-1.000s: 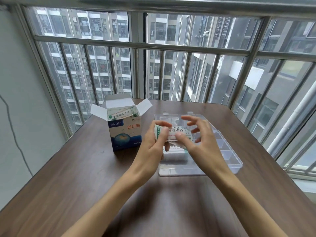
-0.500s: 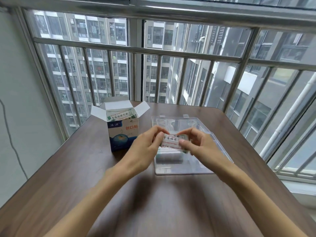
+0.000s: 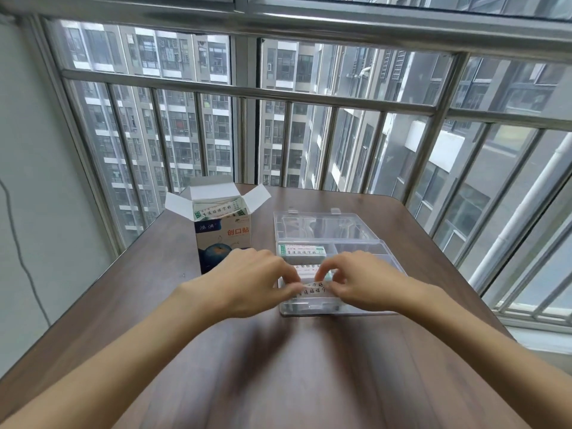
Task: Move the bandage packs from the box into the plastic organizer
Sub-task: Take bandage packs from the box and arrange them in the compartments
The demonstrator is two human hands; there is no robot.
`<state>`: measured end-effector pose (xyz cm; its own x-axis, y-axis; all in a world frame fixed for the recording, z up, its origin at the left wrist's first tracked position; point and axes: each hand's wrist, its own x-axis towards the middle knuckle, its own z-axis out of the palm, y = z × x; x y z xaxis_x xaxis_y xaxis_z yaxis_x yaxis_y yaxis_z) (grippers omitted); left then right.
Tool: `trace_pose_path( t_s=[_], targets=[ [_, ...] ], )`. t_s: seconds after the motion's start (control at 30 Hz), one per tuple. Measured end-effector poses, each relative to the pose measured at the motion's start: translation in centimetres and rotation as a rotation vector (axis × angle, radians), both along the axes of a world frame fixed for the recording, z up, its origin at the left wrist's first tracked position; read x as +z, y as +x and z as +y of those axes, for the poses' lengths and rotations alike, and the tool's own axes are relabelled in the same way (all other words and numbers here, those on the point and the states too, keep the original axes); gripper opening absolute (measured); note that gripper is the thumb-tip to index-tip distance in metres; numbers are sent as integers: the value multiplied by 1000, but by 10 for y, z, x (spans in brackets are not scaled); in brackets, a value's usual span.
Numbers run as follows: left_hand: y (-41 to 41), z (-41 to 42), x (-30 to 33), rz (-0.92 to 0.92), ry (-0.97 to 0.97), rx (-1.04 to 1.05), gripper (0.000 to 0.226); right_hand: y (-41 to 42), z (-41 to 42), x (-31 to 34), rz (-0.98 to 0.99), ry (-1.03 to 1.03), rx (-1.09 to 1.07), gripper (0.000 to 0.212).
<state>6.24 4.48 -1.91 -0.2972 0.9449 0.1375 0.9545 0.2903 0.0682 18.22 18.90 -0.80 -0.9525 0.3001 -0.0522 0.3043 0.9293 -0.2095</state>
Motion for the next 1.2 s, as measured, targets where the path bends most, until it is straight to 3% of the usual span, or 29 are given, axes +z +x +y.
trace_pose_path(
  t_s=[0.1,0.23,0.37,0.57,0.73,0.8,0.9,1.07,1.2],
  targets=[
    [-4,0,0,37,-80,-60,46,-9,-4,9,-137,152,40,28],
    [-4,0,-2,157,-128,-113,41,-17,-14,17,-263,429,141,21],
    [-1,0,-3,177,-114,-130,44,-26,-24,20,-260,585,258,16],
    [-6,0,-7,103,-146,-135,34,-31,-10,31,-396,254,107,19],
    [-8,2,-4,52,-191,-133,32,-29,-6,42,-246,250,-16,14],
    [-7,4,-3,60,-198,-121,34,-30,-6,43,-335,208,-87,8],
    [-3,7,-2,78,-180,-105,32,-32,-9,38,-575,123,-175,23],
    [6,11,0,102,-176,-84,29,-36,-9,32,-684,90,-242,20],
    [10,12,5,109,-181,-90,29,-40,-4,27,-772,-134,-305,17]
  ],
)
